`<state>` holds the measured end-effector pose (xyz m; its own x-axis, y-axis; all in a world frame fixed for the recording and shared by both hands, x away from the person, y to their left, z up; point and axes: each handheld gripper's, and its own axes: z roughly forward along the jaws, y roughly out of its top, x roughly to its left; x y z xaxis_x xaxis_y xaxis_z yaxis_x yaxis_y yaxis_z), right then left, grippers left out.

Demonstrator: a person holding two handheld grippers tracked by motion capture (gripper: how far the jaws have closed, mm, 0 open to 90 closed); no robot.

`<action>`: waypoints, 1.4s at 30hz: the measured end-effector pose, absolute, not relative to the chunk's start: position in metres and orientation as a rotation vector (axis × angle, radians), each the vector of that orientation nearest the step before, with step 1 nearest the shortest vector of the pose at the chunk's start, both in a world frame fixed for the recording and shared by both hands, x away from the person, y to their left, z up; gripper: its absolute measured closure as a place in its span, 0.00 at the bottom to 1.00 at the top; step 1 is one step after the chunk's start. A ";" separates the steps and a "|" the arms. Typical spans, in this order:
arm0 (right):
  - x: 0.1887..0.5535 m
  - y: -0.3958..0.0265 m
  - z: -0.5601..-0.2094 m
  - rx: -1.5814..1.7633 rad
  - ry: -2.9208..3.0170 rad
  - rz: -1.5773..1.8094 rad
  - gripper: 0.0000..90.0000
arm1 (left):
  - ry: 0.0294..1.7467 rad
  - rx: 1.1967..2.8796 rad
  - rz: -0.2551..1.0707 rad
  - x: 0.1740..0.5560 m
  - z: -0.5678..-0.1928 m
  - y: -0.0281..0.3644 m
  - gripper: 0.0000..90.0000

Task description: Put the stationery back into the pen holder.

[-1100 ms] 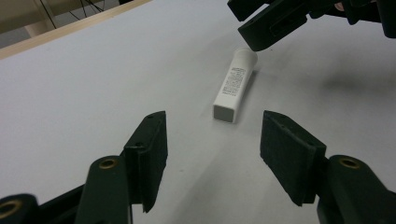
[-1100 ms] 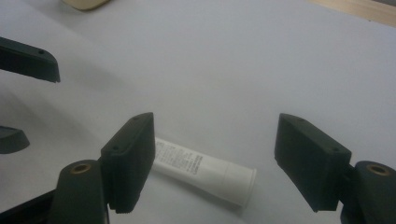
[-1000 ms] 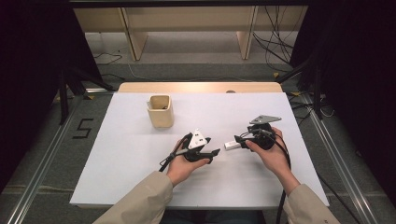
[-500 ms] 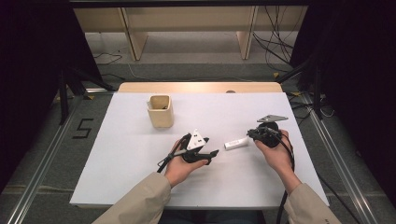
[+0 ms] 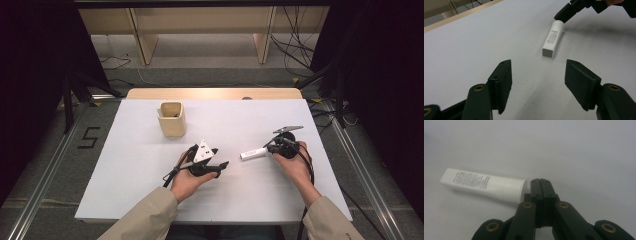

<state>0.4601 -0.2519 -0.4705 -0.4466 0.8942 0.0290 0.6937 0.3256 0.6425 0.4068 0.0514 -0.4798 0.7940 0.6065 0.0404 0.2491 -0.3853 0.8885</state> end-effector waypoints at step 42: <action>0.453 -0.228 -0.473 1.373 2.366 0.870 1.00 | 0.645 1.979 0.442 0.408 -0.482 0.051 0.43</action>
<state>0.4535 -0.2284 -0.4735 -0.5142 0.8553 0.0638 0.6930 0.3705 0.6185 0.4078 0.0513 -0.4823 0.7938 0.6070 0.0380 0.2546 -0.3885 0.8856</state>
